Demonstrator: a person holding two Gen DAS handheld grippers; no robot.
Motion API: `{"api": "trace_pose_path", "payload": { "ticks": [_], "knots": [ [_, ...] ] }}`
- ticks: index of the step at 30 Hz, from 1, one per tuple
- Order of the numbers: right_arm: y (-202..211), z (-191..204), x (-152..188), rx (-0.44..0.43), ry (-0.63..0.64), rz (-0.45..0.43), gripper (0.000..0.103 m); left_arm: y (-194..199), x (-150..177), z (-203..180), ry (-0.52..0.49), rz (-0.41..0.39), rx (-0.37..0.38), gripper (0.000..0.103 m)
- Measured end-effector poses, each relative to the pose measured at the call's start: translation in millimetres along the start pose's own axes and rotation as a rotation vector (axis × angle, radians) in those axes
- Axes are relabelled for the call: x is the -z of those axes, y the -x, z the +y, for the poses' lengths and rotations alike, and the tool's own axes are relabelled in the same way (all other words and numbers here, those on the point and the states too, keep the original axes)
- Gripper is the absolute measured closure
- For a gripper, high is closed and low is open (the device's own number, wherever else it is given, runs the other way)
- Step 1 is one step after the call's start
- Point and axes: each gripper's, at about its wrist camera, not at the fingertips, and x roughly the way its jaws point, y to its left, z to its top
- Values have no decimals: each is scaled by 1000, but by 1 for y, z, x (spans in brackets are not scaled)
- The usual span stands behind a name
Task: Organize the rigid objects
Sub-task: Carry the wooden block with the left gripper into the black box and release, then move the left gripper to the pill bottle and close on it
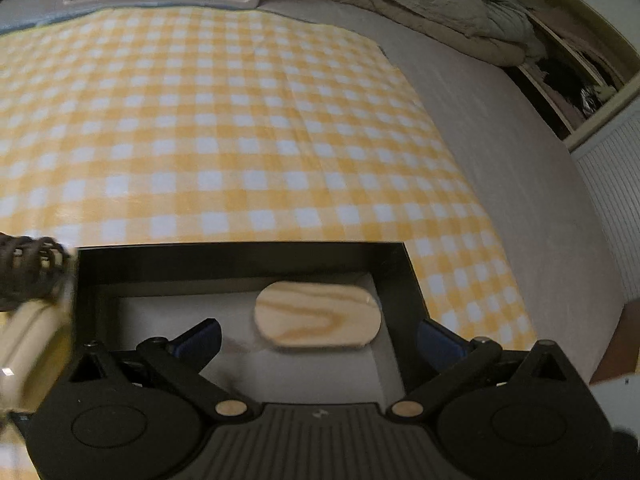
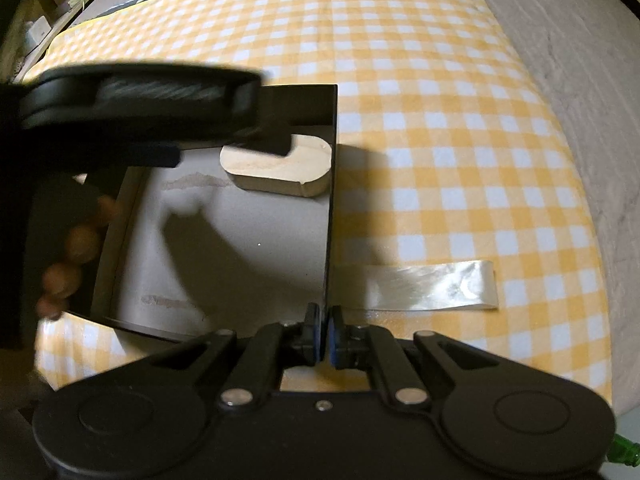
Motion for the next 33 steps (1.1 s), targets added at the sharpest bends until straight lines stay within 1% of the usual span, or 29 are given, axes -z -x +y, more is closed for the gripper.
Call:
{"api": "trace_pose_path", "payload": {
  "ticks": [6,9,15,18,21,27,33],
  "knots": [
    [1,1,1,7,-2,-5,98,40,10,10,-93,-34,-40,0],
    [2,0,1,7,-3,-9,98,58,15,16,-119,-46,-57,0],
    [3,1,2,7,-10,-20,98,84,29,22,-147,-65,-94,0],
    [3,2,2,11,-13,-23,98,96,37,22,-181,-89,-116,0],
    [3,2,2,12,-16,-25,99,105,47,21,-227,-105,-154,0],
    [4,3,3,16,-23,-28,99,118,60,23,-231,-106,-181,0],
    [5,3,3,19,-20,-30,99,132,70,28,-215,-131,-205,0]
  ]
}}
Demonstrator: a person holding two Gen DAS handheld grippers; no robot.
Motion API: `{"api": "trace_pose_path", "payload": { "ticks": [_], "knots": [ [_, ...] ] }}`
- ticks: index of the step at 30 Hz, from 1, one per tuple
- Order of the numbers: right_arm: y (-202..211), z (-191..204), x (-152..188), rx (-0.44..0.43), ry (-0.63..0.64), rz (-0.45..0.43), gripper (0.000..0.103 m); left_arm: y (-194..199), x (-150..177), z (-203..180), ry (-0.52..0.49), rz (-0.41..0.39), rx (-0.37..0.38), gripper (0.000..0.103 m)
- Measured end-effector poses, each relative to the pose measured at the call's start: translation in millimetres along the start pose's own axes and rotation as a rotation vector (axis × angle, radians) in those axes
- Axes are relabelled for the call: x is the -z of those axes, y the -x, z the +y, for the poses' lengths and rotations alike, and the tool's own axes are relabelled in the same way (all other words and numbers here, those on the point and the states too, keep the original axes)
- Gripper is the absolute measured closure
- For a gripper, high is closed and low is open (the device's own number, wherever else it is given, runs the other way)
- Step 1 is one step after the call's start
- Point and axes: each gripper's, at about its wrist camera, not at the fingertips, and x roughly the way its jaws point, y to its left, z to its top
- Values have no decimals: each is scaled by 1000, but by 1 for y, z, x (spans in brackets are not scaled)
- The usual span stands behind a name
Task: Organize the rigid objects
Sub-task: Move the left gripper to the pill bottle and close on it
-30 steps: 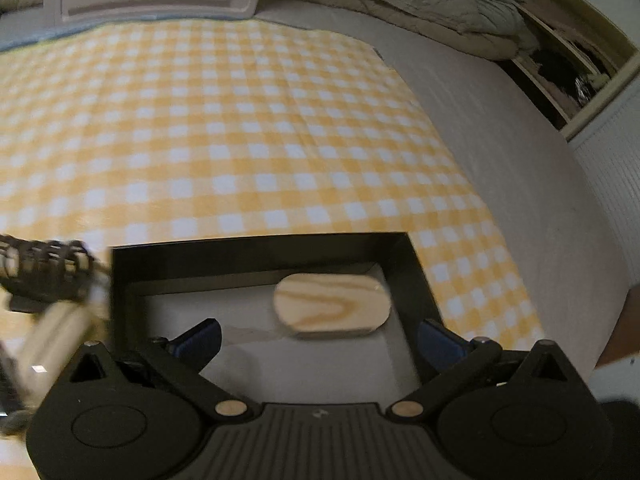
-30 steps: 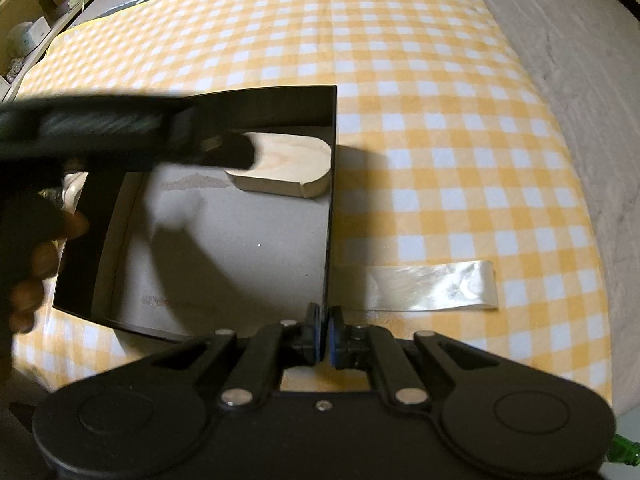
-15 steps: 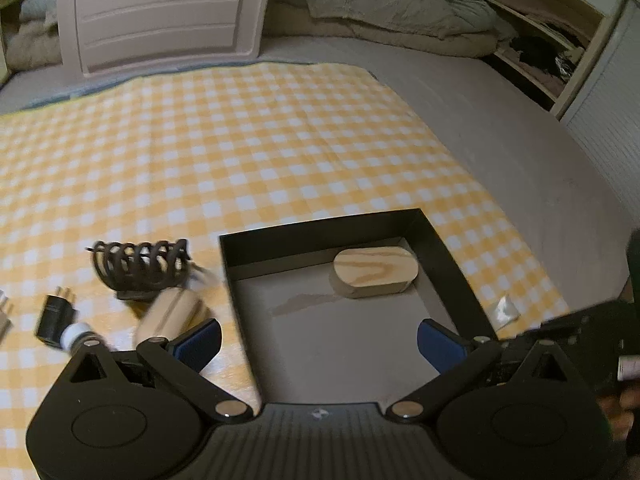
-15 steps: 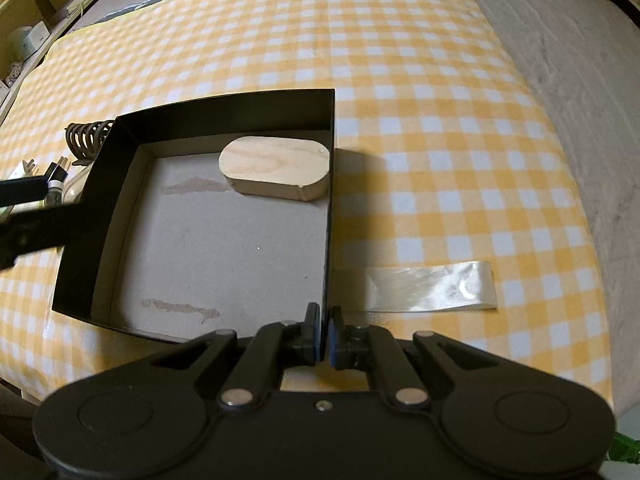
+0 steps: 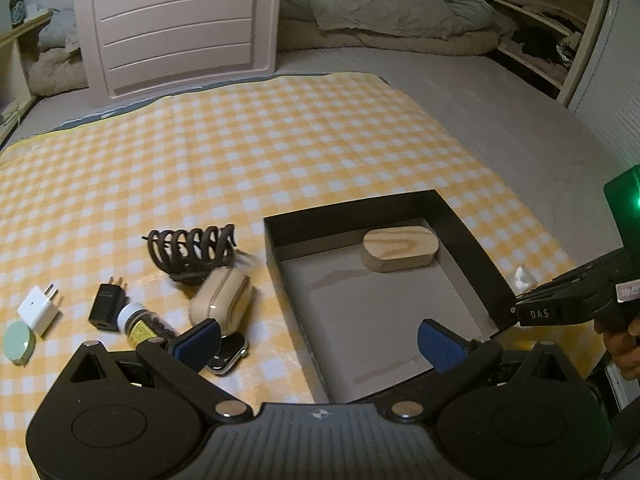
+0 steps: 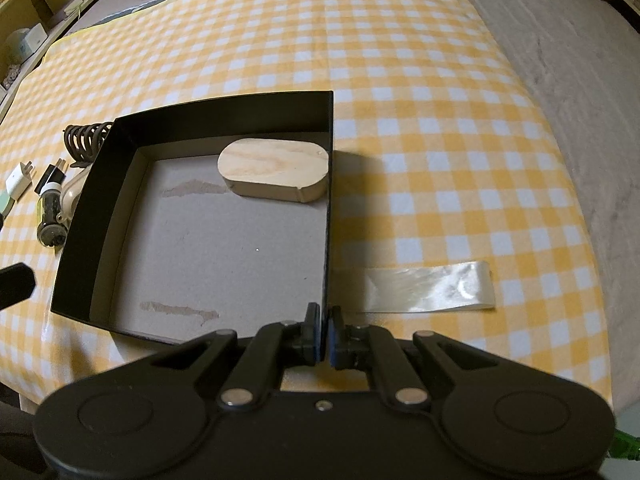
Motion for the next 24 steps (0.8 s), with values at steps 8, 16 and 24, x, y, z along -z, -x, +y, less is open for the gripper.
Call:
{"api": "trace_pose_path", "payload": {
  "ticks": [8,16,24],
  "knots": [
    [0,0,0,0,-1,0,99,17,4,23,15,-61,-22,0],
    [1,-1,1,-1,0,-4,98,30,3,75,20,-123,-84,0],
    [0,-1,0,-3,-2,-3,98,18,3,128,73,-103,-110,0]
  ]
}}
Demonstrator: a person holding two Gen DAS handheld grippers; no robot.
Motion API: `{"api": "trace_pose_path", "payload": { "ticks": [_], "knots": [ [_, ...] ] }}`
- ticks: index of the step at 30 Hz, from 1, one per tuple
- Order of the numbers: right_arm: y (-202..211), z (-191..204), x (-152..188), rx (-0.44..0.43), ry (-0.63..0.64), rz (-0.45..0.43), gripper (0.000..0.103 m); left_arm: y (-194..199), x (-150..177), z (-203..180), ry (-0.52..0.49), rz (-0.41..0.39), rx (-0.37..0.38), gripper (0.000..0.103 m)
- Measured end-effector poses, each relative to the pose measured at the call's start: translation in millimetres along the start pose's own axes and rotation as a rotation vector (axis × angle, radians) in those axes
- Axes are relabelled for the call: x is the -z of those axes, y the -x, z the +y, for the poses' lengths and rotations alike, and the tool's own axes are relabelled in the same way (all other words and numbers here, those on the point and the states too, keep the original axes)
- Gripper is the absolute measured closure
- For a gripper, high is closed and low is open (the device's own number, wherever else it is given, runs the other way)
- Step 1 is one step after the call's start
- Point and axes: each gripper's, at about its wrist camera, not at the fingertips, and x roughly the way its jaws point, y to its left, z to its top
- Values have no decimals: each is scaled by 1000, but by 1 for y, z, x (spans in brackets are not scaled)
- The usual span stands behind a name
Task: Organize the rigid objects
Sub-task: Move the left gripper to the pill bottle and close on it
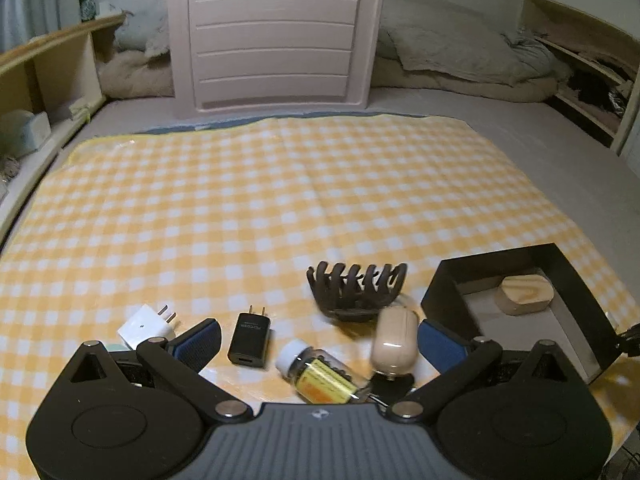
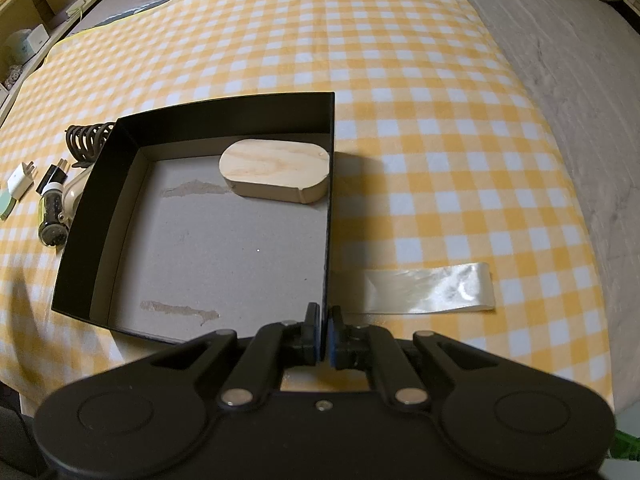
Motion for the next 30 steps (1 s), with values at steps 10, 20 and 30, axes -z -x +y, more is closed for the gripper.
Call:
{"api": "trace_pose_path", "payload": {
  "ticks": [10,20,30],
  "knots": [
    [1,1,0,2,6,-1,98,-47,27,3,-325,112,123,2],
    [0,2,1,-7,13,1,98,-91,31,2,-432,163,193,2],
    [0,-2,-1,-25,12,6,97,-103,24,5,-403,235,281,21]
  ]
}}
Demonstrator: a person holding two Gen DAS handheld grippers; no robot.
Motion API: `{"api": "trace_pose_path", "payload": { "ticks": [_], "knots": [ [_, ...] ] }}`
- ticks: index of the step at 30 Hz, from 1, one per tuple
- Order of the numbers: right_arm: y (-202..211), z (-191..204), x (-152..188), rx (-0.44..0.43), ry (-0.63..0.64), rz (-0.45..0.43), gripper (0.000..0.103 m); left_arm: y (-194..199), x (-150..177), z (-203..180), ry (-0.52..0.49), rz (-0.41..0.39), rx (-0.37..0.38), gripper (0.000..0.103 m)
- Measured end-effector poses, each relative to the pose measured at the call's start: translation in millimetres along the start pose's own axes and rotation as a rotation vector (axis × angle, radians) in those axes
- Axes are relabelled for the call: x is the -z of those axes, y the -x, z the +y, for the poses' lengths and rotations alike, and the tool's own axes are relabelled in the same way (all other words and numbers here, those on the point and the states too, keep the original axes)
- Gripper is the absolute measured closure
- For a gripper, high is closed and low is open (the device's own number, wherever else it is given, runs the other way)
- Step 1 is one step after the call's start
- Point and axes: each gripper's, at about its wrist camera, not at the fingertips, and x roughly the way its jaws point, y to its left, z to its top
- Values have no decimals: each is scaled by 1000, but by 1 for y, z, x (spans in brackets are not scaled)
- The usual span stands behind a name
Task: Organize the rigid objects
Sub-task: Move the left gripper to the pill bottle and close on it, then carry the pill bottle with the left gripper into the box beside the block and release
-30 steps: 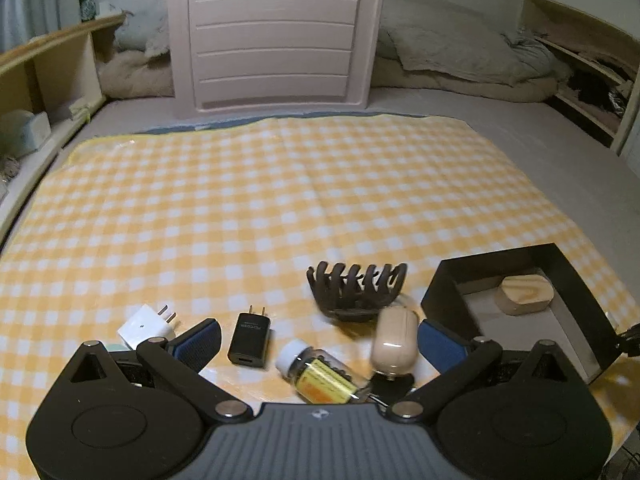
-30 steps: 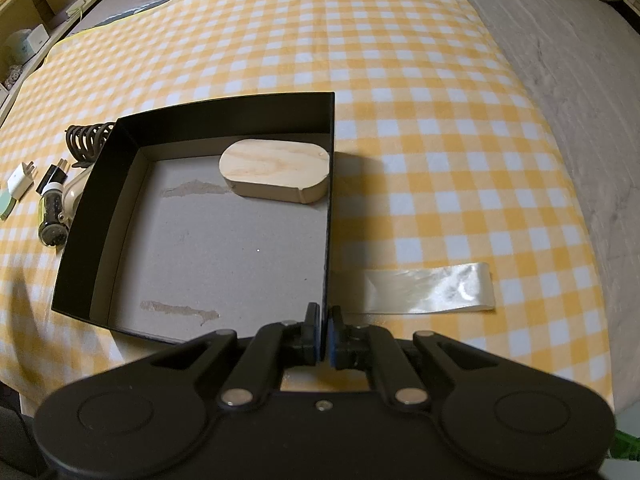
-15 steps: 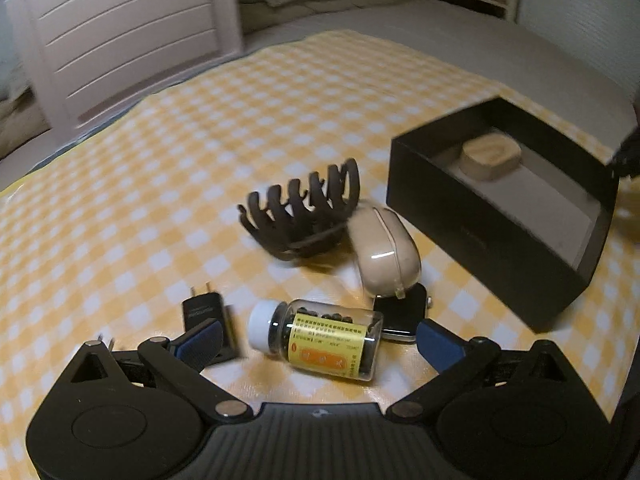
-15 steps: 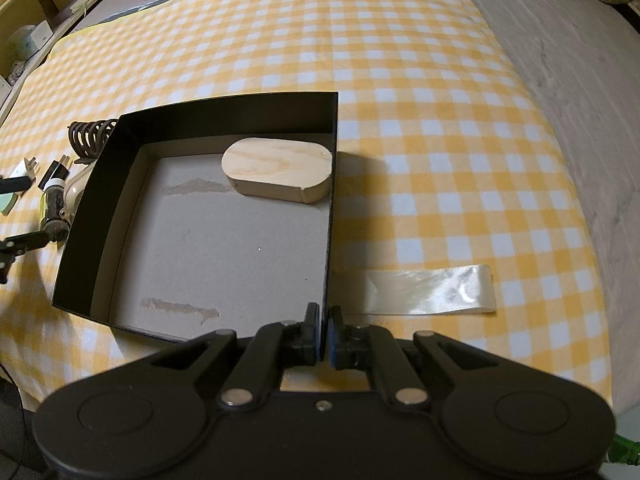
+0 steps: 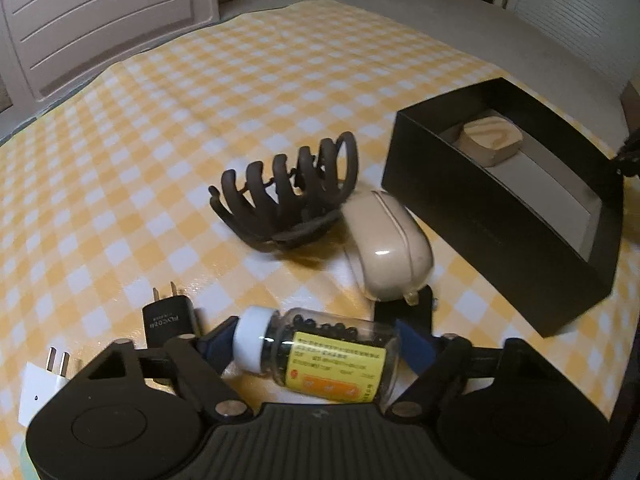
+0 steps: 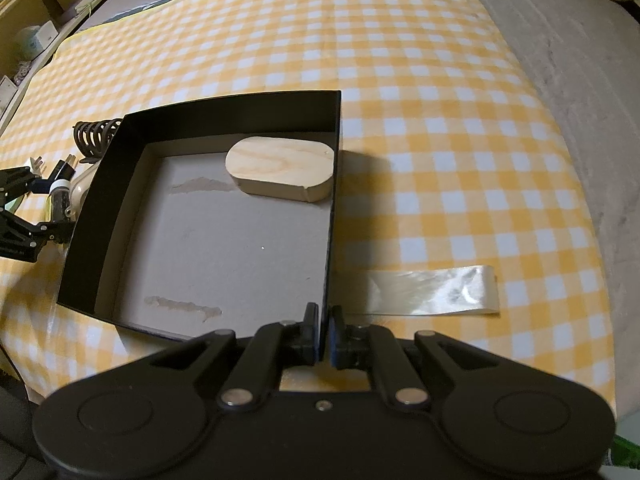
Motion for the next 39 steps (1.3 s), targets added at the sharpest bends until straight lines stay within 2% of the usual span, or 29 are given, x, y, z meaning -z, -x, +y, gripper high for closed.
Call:
{"api": "trace_pose_path", "payload": {
  "ticks": [7,11,20,26,33,39],
  "knots": [
    [0,1,1,1,1,-1,97,7,6,-10,-20,28,-2,22],
    [-1,2,2,2,0,-2,97,15,1,-16,46,25,-85,22],
    [-2,5,2,7,5,-3,97,63,-28,-31,205,-135,-184,22],
    [-2,5,2,8,6,-2,97,96,-43,-45,290,-235,-214,22],
    [-2,5,3,7,4,-3,97,114,-55,-60,394,-298,-192,22],
    [-2,6,3,8,5,-3,97,100,-69,-75,456,-262,-105,22]
  ]
}}
